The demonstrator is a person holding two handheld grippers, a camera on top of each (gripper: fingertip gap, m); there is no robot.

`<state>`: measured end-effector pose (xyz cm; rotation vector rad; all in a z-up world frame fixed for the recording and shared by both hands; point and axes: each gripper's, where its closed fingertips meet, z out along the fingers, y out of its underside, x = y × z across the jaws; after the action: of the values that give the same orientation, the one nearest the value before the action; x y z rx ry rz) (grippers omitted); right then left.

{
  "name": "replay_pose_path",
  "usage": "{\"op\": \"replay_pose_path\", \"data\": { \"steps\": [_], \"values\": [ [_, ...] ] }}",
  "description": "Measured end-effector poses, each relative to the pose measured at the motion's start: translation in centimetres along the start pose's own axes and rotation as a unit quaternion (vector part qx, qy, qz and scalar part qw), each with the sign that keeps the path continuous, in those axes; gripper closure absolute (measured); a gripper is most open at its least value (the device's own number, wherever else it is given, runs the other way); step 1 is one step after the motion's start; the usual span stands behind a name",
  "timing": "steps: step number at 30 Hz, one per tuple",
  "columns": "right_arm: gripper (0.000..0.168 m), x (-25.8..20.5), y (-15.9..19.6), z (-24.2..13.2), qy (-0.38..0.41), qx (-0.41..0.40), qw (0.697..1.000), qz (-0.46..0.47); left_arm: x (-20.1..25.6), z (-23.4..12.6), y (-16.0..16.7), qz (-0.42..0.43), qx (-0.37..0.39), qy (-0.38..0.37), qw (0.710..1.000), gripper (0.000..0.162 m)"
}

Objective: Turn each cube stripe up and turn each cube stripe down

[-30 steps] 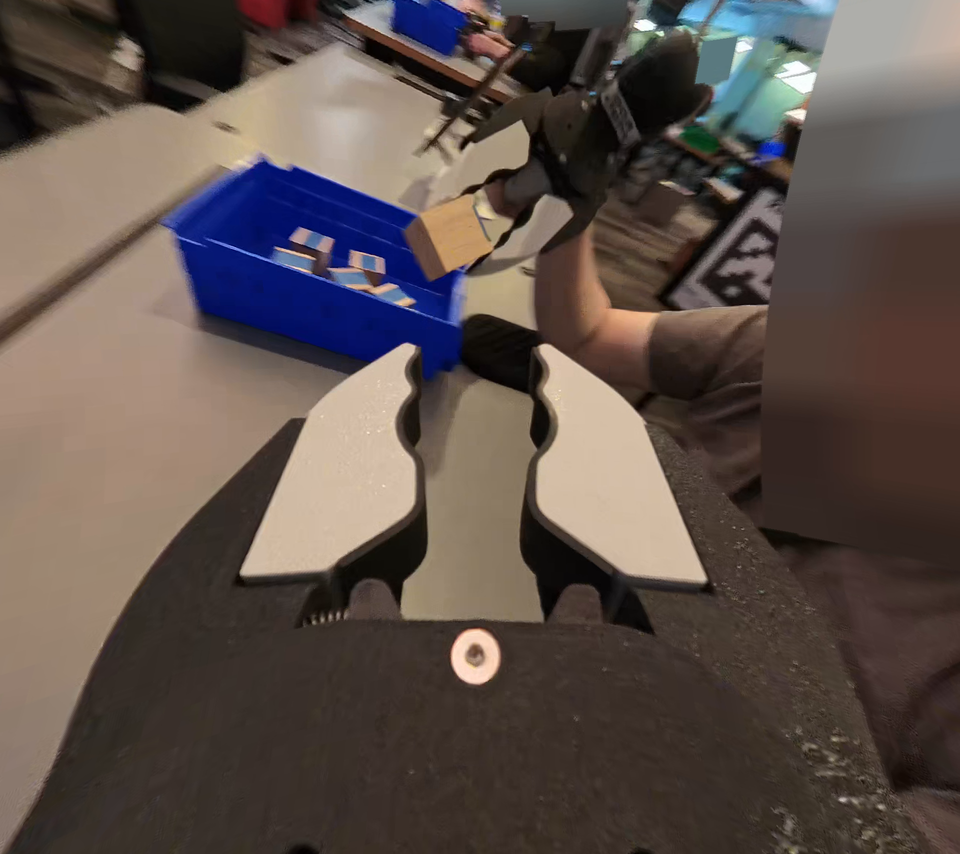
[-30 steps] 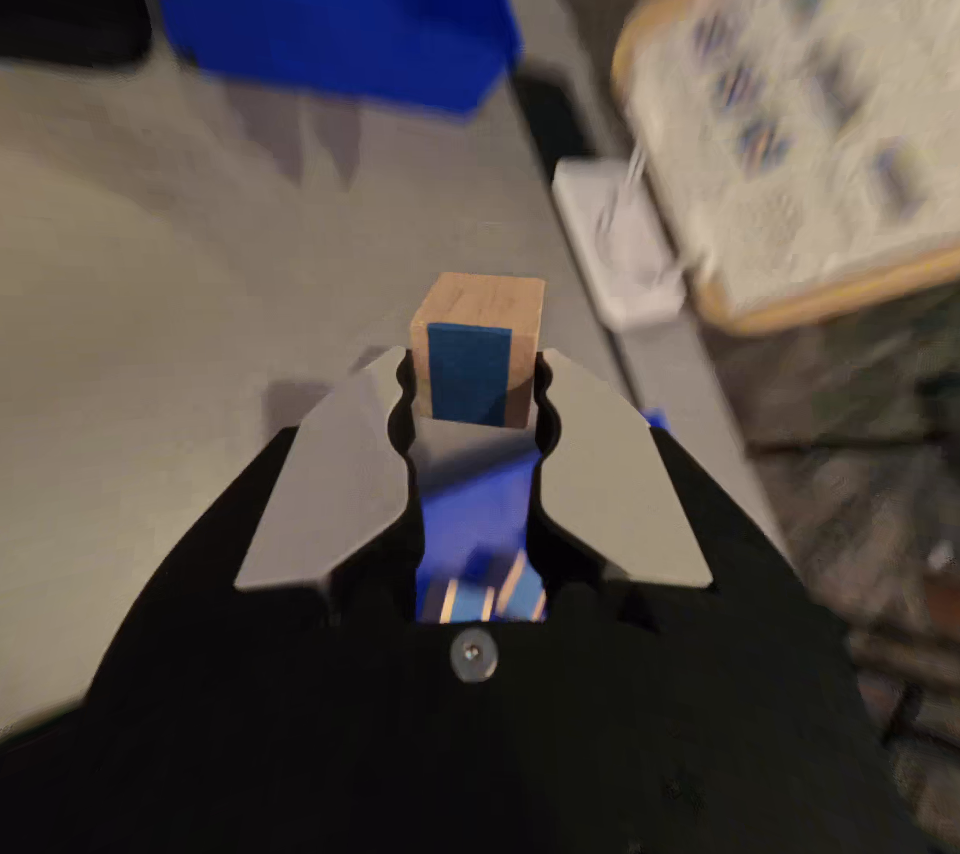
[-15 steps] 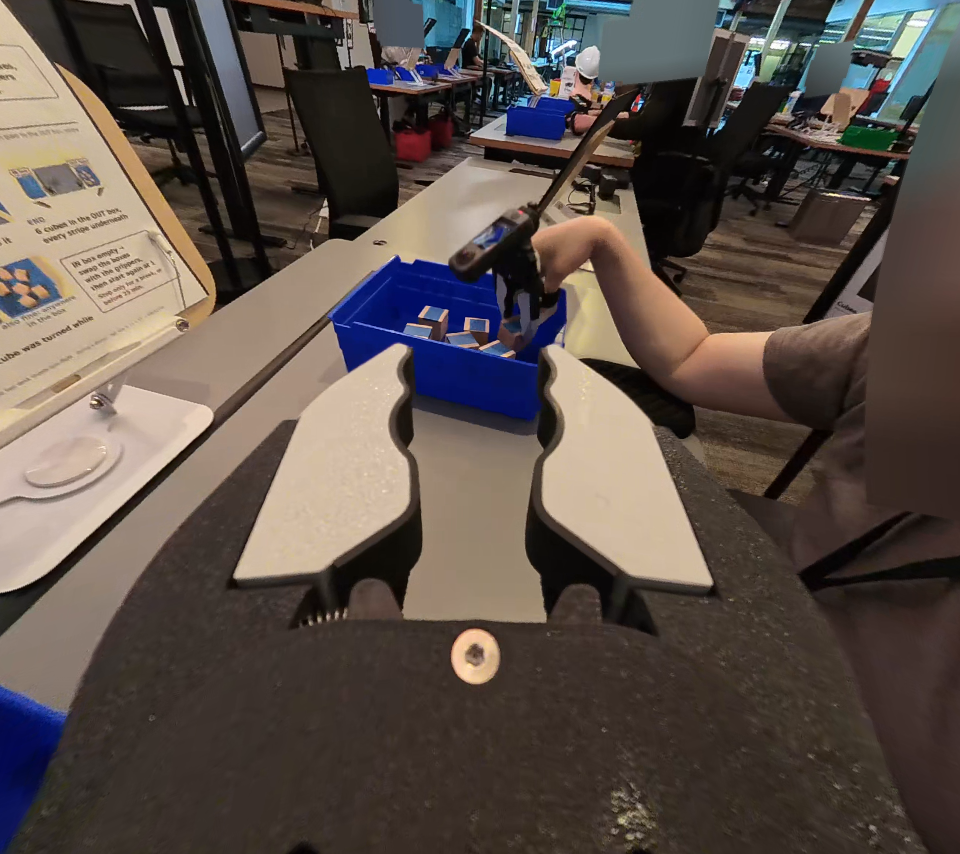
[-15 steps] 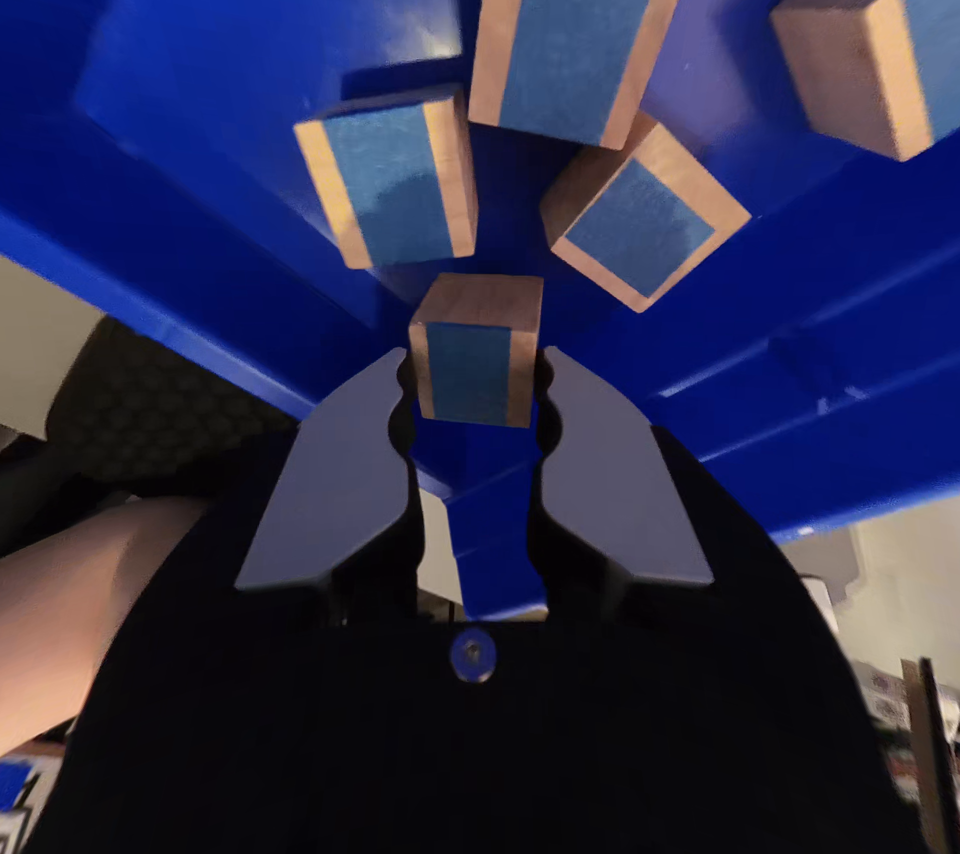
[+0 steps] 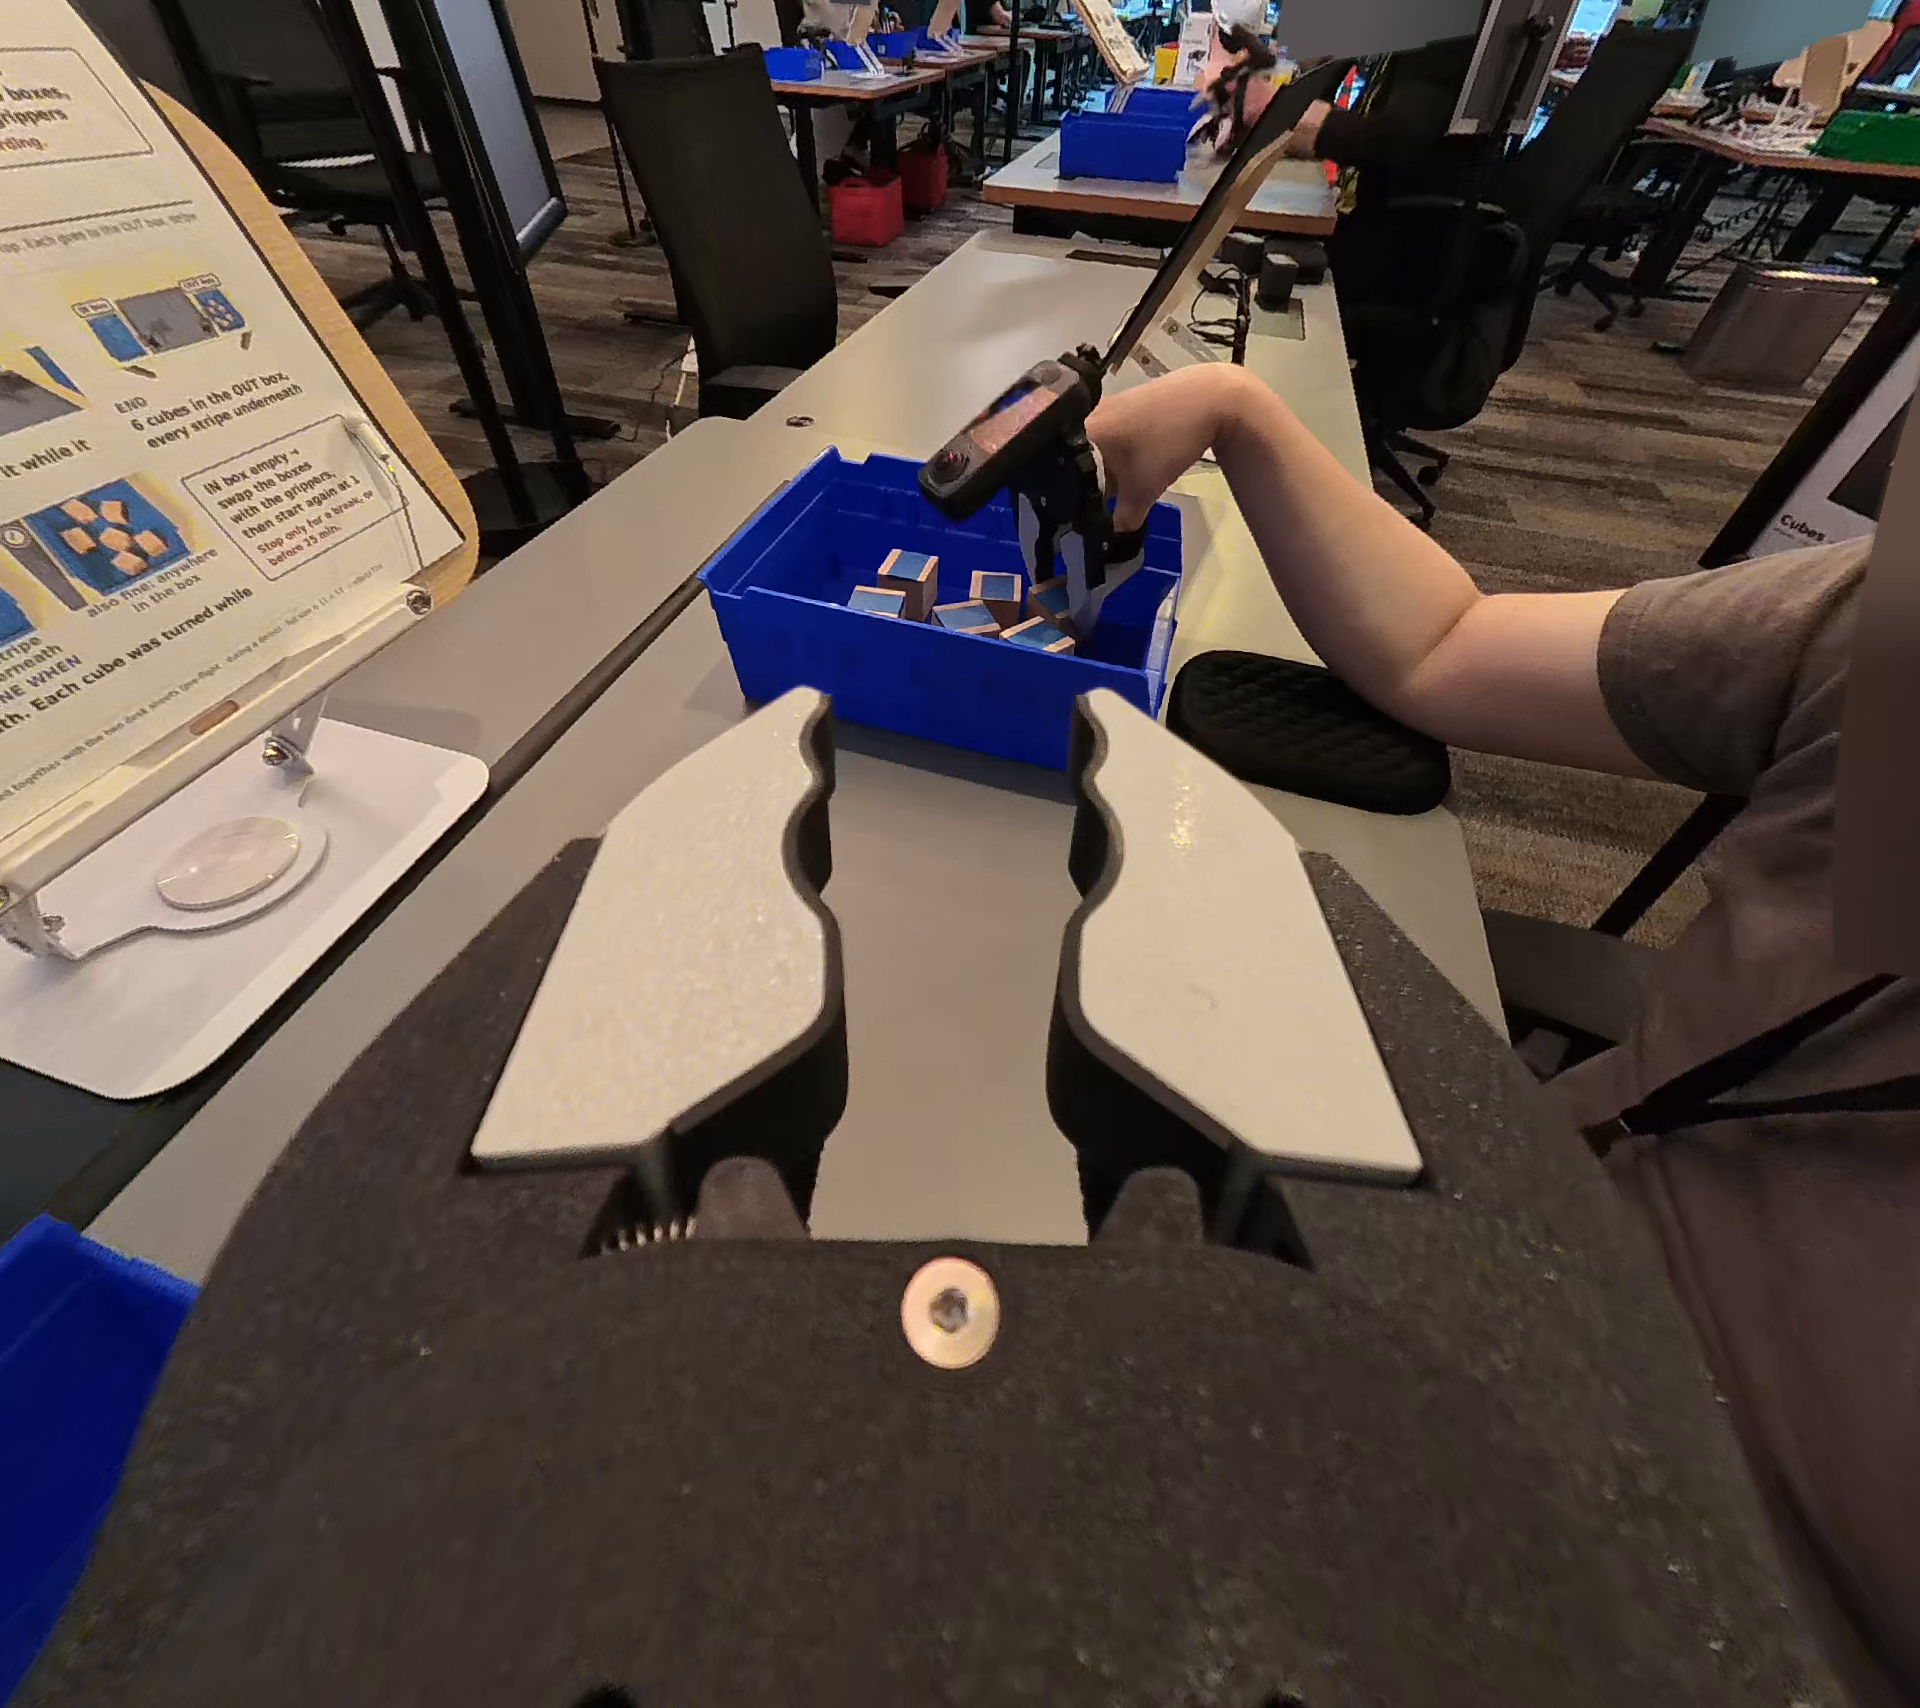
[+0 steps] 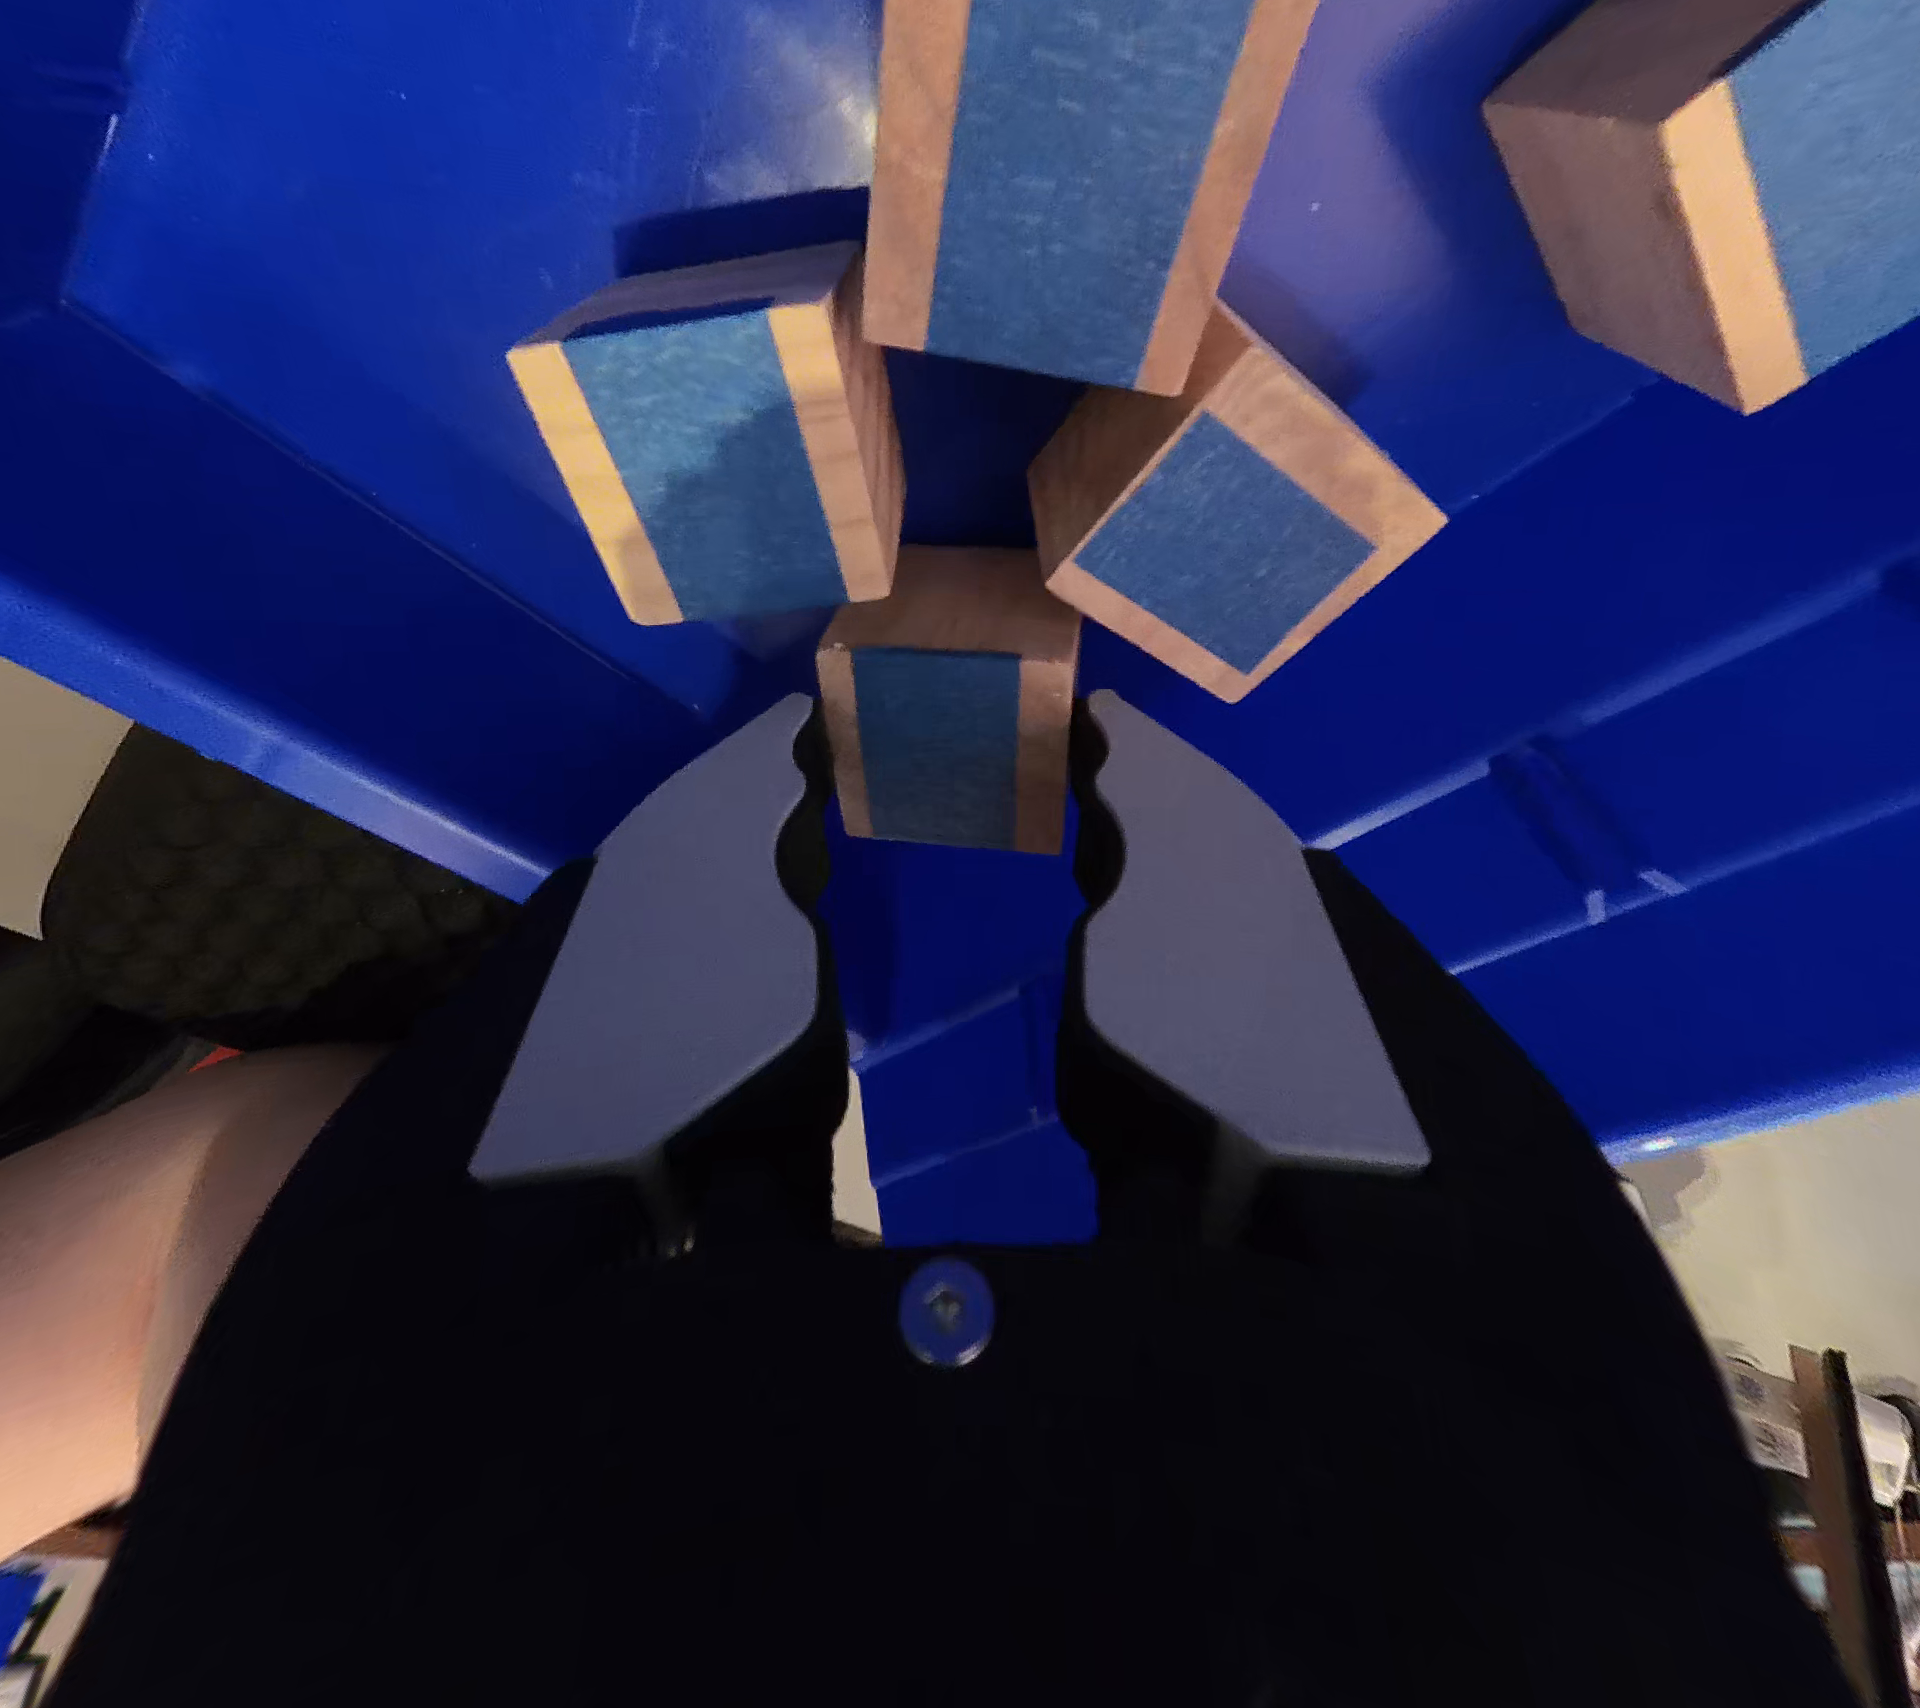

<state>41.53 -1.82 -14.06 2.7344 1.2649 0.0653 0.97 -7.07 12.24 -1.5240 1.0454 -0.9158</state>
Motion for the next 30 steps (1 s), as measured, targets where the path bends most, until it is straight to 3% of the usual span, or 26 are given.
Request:
{"op": "replay_pose_path", "data": {
  "steps": [4, 9, 12, 16, 19, 22, 25, 30],
  "values": [
    [0.119, -0.6, -0.1, -0.1, -0.026, 0.009, 1.000, 0.015, 0.1, 0.2, 1.1, -0.013, -0.038, 0.001, 0.999, 0.120],
    [0.119, 0.8, 0.3, -4.0, 0.062, 0.071, 0.995, 0.022, -0.7, -1.6, 0.2, 0.001, -0.027, -0.041, 0.999, 0.120],
    [0.119, 3.3, -0.3, -9.0, 0.172, 0.179, 0.968, 0.044, -2.3, -4.6, -0.1, -0.012, -0.022, -0.103, 0.994, 0.117],
    [0.115, 7.6, 0.3, -12.8, 0.237, 0.262, 0.917, 0.186, -6.3, -10.3, 0.7, -0.058, -0.021, -0.238, 0.969, 0.108],
    [0.112, 9.9, 0.0, -11.4, 0.195, 0.284, 0.900, 0.266, -9.2, -15.1, 1.9, -0.089, -0.015, -0.340, 0.936, 0.108],
    [0.111, 10.9, 0.4, -7.5, 0.143, 0.232, 0.916, 0.293, -11.8, -19.3, 5.8, -0.124, -0.089, -0.433, 0.889, 0.106],
    [0.113, 10.6, 0.8, -4.4, 0.095, 0.181, 0.931, 0.301, -12.9, -21.7, 10.4, -0.182, -0.174, -0.461, 0.851, 0.108],
    [0.145, 9.1, 0.0, -2.9, 0.021, 0.170, 0.939, 0.299, -14.9, -25.1, 14.9, -0.228, -0.256, -0.521, 0.782, 0.107]
  ]
}}
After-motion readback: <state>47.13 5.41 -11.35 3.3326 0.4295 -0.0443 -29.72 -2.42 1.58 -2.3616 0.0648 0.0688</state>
